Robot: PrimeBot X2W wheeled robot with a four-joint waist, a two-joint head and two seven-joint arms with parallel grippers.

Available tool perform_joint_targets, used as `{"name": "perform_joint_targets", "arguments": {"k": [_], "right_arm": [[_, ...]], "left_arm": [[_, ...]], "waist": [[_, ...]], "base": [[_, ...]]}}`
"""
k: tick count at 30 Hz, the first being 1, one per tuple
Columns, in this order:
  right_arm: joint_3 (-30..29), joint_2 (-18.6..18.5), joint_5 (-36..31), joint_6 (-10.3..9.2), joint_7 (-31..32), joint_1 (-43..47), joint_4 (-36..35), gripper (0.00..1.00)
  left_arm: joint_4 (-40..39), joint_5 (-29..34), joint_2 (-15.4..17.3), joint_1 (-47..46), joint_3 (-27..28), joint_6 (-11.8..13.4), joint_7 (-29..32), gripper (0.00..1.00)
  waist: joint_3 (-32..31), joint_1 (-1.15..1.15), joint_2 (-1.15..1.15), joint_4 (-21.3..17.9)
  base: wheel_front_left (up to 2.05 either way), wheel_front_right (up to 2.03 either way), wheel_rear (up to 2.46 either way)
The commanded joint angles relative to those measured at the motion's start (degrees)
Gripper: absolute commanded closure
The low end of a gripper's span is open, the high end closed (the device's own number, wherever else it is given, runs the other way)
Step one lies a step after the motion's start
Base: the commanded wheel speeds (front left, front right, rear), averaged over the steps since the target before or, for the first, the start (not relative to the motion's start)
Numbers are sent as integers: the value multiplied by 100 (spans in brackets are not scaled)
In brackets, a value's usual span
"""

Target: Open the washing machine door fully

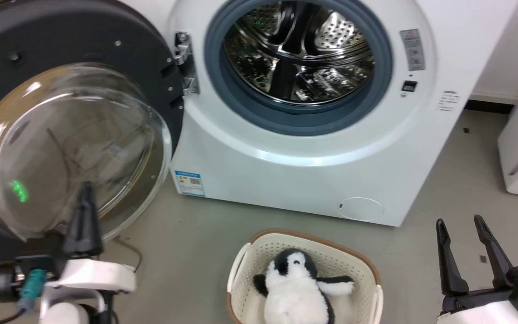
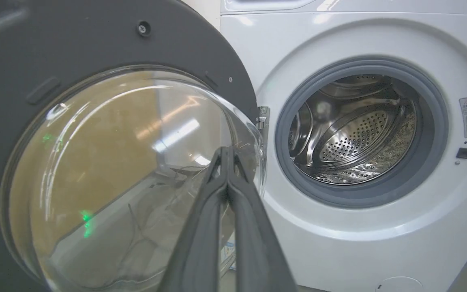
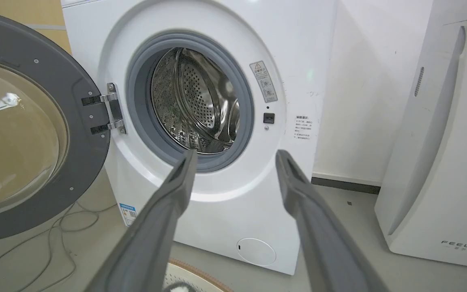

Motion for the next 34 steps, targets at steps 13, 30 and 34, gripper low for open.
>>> {"name": "perform_joint_targets", "arguments": {"k": [13,30,34], "right_arm": [[-12,23,126,5,-26,121,-37,0],[-4,1,149,0,3,103,63,100],[9,2,127,0,42,91,63,100]], "left_arm": [[0,-197,-15,421,-728,122,-7,0],[163,-373,-20,633,-977,253,1,100],[141,-355,-20,638,-983,265,40,100]], "waist": [[-86,1,0,-546],[-75,1,0,-833],[-75,1,0,-841]], "base": [[0,0,0],[0,0,0],[0,0,0]]}}
